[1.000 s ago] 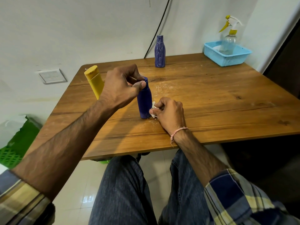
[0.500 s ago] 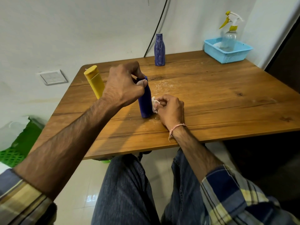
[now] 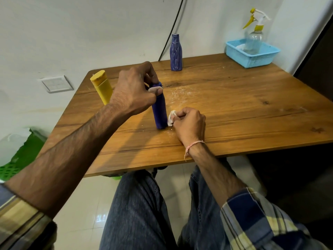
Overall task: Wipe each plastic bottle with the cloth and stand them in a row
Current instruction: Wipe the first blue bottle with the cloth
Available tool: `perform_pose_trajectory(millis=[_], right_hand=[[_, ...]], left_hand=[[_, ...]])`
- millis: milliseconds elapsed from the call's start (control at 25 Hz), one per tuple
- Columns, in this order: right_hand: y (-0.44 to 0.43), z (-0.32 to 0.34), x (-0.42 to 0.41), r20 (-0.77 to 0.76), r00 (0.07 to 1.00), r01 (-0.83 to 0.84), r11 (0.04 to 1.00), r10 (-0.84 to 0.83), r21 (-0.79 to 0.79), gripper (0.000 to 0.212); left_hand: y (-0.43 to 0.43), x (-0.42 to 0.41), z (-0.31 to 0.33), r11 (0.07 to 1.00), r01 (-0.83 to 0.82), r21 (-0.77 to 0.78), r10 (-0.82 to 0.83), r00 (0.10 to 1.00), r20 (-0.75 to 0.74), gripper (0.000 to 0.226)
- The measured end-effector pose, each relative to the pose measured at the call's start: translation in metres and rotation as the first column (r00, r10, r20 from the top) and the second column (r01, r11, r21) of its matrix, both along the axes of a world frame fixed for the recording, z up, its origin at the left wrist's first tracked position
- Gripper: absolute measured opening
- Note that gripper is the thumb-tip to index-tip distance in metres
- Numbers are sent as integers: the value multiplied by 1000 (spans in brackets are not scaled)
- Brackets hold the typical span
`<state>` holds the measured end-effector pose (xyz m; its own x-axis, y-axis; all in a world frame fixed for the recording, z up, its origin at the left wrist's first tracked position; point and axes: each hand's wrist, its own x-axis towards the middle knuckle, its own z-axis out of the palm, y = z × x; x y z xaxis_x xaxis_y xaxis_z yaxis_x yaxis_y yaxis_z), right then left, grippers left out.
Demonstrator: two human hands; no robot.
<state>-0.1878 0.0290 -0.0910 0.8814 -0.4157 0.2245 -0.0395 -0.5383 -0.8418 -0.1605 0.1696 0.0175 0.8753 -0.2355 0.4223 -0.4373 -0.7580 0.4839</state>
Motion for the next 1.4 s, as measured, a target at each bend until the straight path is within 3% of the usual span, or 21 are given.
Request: perform_pose_trajectory(millis=[320,520,880,1080,1200,1320,1400], right_hand=[[20,-15,-27,8,994,-105,992,105,64,7],[1,-2,-6,13,1000,-1,981,-2,195,14],[25,-11,-36,43,998,-53,992,48,111,8],[17,-4,-38,143,990,-8,996,-5,87,6],[16,-7,-42,155,988,-27,997,15,76,12],[12,-8,-42,193,981,-35,995,17,91,18],[9,-1,-41,296,955,-62,994,33,90,18]], left_hand=[[-2,3,2,995,13,102,-15,1000,14,30],[-5,0,11,987,-26,161,24,1000,11,40],[-19,5,16,960,-76,270,88,995,-35,49],[-23,4,24,935,-65,349,109,988,-108,60],[-13,6,34,929,21,371,22,994,-110,66],[8,9,46,935,263,237,-242,964,-114,29],[19,12,43,905,368,212,-341,928,-154,36]])
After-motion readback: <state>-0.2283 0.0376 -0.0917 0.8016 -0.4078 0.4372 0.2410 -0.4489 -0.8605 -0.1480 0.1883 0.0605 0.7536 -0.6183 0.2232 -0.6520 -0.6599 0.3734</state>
